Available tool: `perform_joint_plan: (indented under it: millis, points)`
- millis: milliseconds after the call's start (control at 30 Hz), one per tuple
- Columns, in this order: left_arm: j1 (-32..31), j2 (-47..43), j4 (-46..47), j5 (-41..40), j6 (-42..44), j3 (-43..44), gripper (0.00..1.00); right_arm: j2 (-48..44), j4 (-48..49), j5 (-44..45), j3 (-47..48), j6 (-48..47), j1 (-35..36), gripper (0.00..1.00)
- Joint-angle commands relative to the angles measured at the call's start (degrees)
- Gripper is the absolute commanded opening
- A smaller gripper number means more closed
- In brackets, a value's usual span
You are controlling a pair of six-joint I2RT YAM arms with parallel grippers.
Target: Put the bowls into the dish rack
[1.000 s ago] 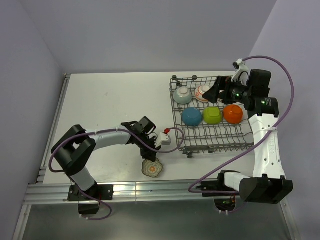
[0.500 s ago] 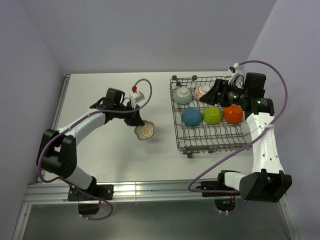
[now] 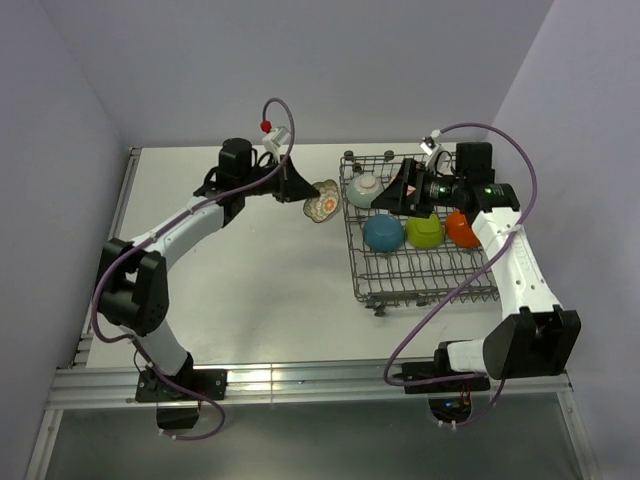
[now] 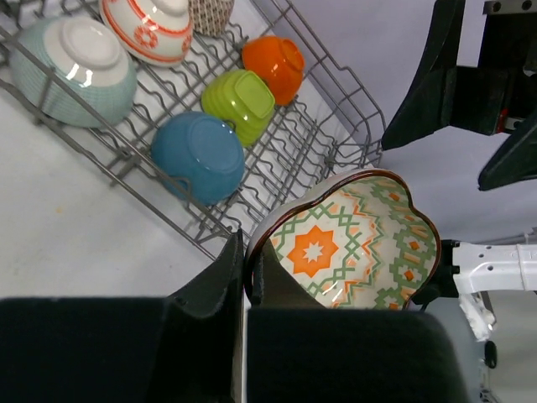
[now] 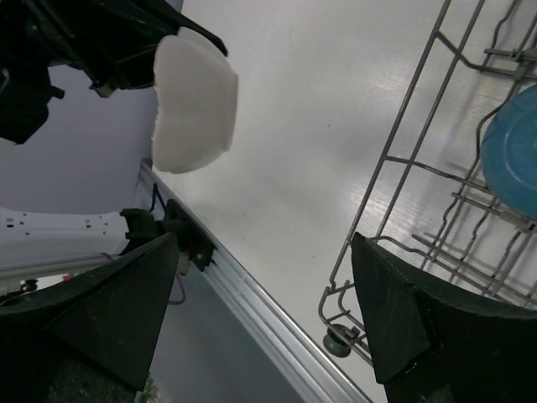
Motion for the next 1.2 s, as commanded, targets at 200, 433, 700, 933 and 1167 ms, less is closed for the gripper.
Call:
perform_joint_plan:
  millis: [200, 433, 700, 933, 1167]
  points:
    - [-4.8, 3.1, 6.8, -0.2, -4.6, 2.7, 0.0, 5.5, 4.7, -2.2, 4.6, 9.3, 5.5, 0.9]
    - [-6.3, 3.7, 6.9, -1.0, -4.4, 3.4, 0.0, 9.0, 6.4, -4.0, 3.8, 12.6, 7.6, 0.9]
    - [-7.2, 4.0, 6.3, -2.2, -3.2, 3.7, 0.0, 10.7, 9.2, -8.7, 1.6, 15.9, 7.9, 0.77]
    - [-7.3, 4.1, 6.5, -2.1, -3.2, 3.7, 0.0, 11.2, 10.4, -10.8, 0.3, 16.8, 8.0, 0.45]
    - [-7.4, 3.8, 6.3, -1.9, -2.9, 3.8, 0.0, 12.2, 10.2, -11.5, 0.9, 16.1, 8.0, 0.03]
